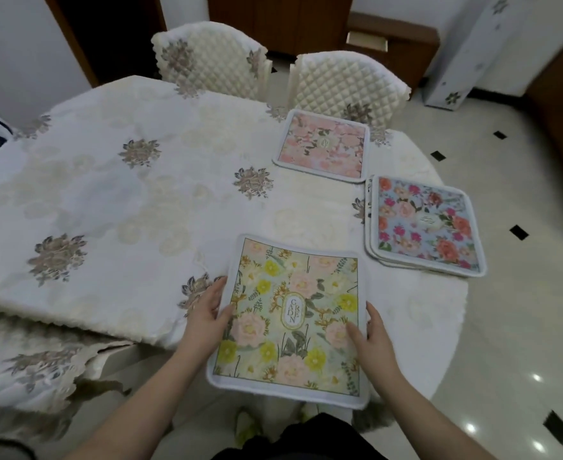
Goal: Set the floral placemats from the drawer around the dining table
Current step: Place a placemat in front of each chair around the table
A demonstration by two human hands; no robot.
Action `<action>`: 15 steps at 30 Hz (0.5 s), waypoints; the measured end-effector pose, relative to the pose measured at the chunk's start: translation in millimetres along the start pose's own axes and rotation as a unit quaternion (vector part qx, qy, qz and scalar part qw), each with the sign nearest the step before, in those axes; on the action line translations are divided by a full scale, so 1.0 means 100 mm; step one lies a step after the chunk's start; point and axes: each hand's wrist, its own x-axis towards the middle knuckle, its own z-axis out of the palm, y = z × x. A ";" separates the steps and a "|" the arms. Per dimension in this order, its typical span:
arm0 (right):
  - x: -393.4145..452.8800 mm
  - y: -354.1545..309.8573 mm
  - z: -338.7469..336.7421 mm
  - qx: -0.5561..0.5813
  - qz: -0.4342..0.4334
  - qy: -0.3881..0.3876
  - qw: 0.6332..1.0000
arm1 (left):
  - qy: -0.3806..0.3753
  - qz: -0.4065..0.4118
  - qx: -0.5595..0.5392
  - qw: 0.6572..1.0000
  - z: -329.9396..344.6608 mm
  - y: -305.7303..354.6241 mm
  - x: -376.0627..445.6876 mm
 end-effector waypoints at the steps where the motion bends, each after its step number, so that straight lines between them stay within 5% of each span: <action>1: 0.03 0.01 0.00 -0.001 0.003 0.005 1.000 | -0.004 -0.002 0.001 1.000 0.02 -0.01 0.04; 15: 0.42 0.23 -0.06 -0.012 0.005 0.023 1.000 | -0.008 -0.032 0.056 0.998 0.25 0.14 0.36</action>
